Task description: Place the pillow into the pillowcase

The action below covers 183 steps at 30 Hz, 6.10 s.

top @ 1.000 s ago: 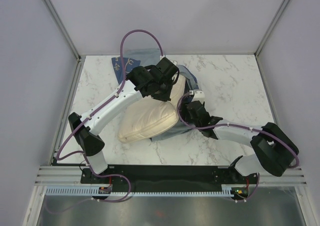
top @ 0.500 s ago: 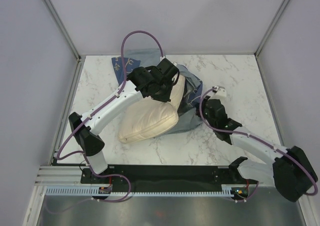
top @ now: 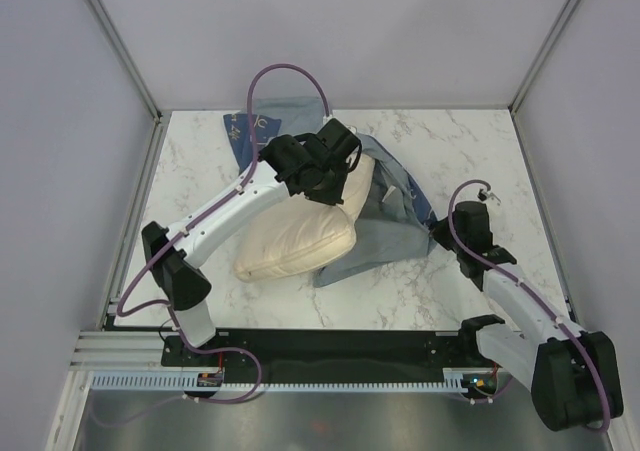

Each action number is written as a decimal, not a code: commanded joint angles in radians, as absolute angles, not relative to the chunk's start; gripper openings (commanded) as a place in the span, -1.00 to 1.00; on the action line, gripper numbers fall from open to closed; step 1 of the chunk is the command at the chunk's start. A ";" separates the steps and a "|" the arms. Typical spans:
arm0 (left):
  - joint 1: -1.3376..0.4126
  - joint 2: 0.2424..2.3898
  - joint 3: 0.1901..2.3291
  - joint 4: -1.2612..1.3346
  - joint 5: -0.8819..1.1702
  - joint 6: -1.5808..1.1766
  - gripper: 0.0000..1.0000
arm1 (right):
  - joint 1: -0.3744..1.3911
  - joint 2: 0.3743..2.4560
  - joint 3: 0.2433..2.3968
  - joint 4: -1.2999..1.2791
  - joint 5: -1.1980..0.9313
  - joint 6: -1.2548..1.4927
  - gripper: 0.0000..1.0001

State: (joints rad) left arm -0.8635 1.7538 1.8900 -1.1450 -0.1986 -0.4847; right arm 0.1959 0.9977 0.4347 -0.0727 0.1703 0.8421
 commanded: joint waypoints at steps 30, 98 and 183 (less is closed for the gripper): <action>-0.891 2.232 2.261 -0.785 -0.276 -0.618 -0.95 | 0.291 0.567 0.486 -0.566 -0.047 0.698 -0.72; -0.985 1.939 1.855 -0.667 -0.310 -0.525 0.18 | 0.545 0.815 0.554 -0.433 0.041 0.686 -0.73; -0.693 1.476 0.831 -0.048 0.130 -0.753 0.59 | 0.807 0.999 0.903 -0.471 0.187 0.572 -1.00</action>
State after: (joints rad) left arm -0.6540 1.4418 0.7727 -0.1200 0.1555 -0.7666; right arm 0.8528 1.0233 0.8791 -0.4953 0.2970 0.5636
